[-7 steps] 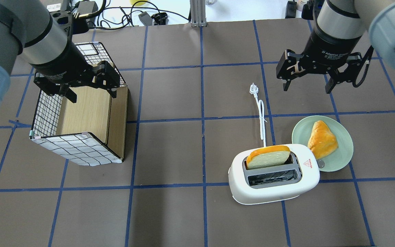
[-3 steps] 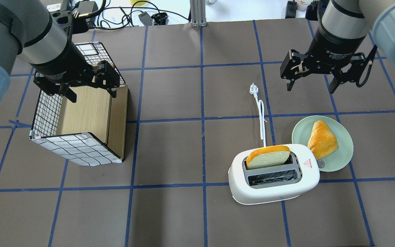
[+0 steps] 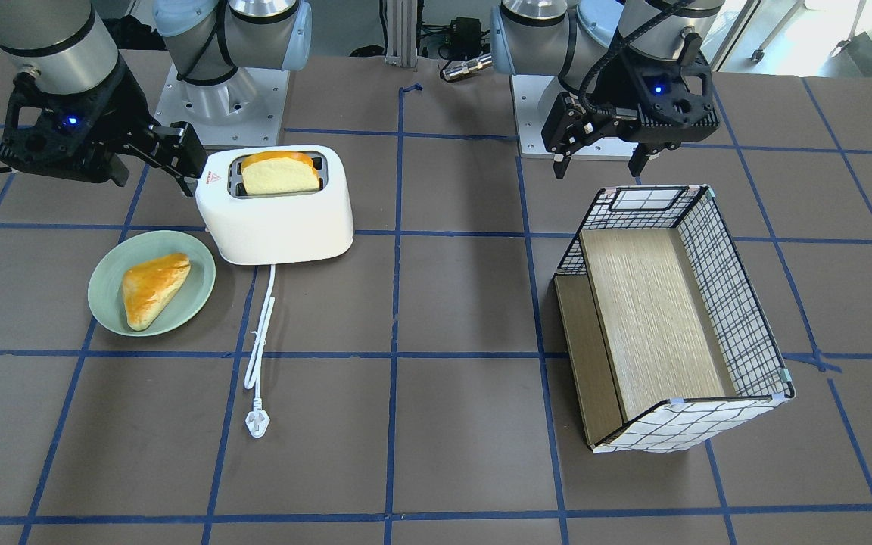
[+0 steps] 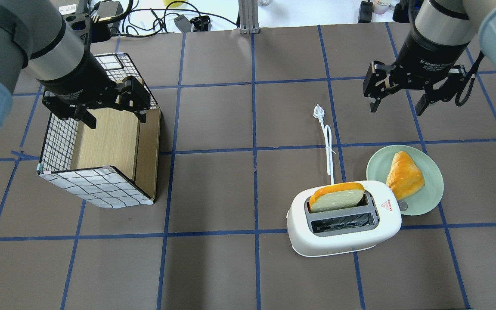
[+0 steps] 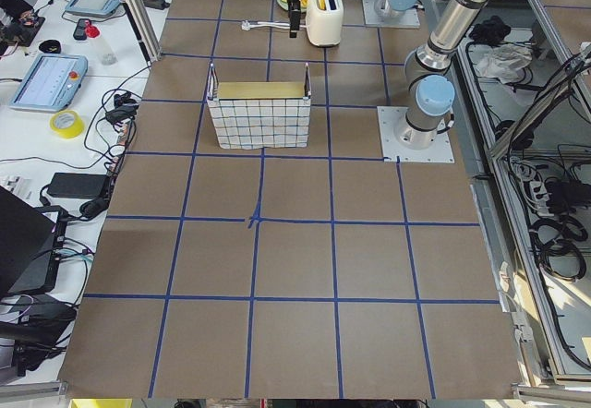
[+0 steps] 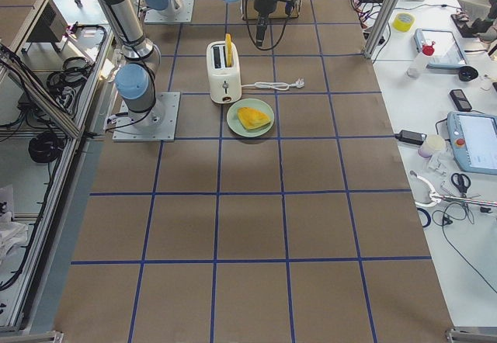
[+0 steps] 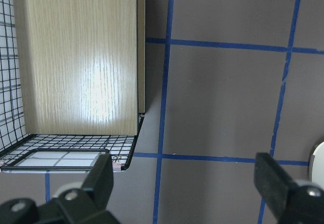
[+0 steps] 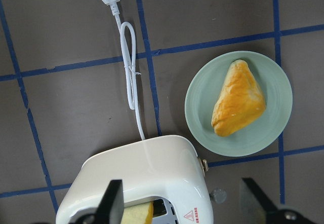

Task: Press toaster with right arm
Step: 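Move the right gripper outward and down beside the toaster's side lever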

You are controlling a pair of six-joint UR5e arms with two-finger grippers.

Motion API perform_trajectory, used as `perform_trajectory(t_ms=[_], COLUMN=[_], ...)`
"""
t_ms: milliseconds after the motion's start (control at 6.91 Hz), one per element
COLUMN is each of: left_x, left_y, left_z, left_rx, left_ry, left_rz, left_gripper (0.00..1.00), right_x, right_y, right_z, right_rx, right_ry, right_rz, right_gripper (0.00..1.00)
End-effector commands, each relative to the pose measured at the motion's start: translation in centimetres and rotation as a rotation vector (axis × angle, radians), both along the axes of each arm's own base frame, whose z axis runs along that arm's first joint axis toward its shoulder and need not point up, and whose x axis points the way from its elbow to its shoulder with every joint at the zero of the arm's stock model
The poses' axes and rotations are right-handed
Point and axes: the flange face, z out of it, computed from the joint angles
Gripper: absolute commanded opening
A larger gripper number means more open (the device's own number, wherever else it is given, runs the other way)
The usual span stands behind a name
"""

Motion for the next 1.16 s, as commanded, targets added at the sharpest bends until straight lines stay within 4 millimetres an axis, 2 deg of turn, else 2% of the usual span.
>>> perform_trajectory(t_ms=[0,289,579,724,868,1013], left_x=[0.0,0.0,0.0,0.0,0.0,0.0], left_y=[0.0,0.0,0.0,0.0,0.0,0.0], left_z=[0.0,0.0,0.0,0.0,0.0,0.0], left_rx=[-0.001,0.001,0.001,-0.001,0.001,0.001], left_ry=[0.002,0.0,0.0,0.0,0.0,0.0], left_rz=[0.0,0.0,0.0,0.0,0.0,0.0], left_gripper=[1.0,1.0,1.0,1.0,1.0,1.0], right_x=[-2.9,-6.3,-7.6,-9.7,-12.7,-14.2], right_y=[-0.7,-0.8,-0.3,0.1,0.5,1.3], right_z=[-0.3,-2.1,-4.4,-5.5,-6.6,-8.5], right_rx=[0.001,0.014,0.063,0.073,0.057,0.067], right_ry=[-0.058,-0.157,-0.196,-0.285,-0.369,-0.437], right_rz=[0.047,0.054,0.043,0.03,0.017,0.032], right_gripper=[0.03,0.0,0.0,0.0,0.0,0.0])
